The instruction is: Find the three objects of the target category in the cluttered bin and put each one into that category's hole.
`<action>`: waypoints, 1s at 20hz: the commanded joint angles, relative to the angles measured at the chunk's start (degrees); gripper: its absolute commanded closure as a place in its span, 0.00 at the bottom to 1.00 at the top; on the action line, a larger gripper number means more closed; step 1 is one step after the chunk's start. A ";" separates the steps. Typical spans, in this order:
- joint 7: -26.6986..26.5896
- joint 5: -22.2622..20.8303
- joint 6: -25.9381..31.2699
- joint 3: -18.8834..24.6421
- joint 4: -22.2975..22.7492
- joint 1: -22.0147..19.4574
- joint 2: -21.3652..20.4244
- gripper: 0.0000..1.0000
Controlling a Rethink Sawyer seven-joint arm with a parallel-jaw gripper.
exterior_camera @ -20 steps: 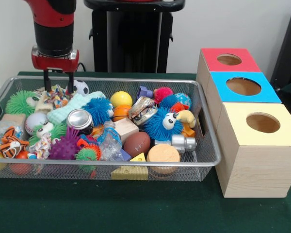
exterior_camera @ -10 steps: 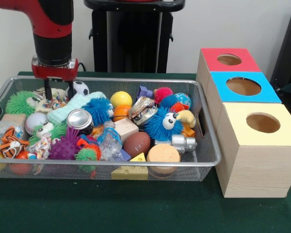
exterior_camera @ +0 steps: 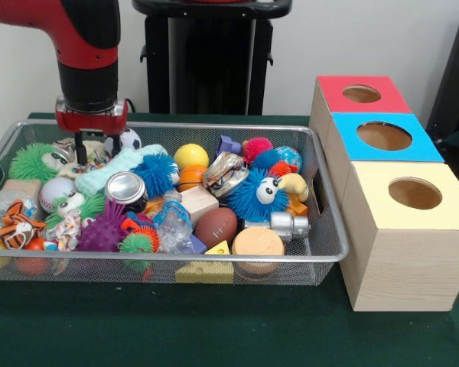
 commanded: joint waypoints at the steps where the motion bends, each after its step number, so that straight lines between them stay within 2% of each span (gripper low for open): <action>1: 4.91 -0.24 -3.52 2.05 -1.40 1.06 0.34 0.00; 3: 5.58 -0.52 -5.09 1.91 -0.73 1.03 0.22 0.00; 10: 5.20 0.12 -5.15 2.54 -0.34 -0.07 0.46 0.00; 20: 3.47 1.91 -1.46 4.13 -0.72 -1.15 0.73 0.00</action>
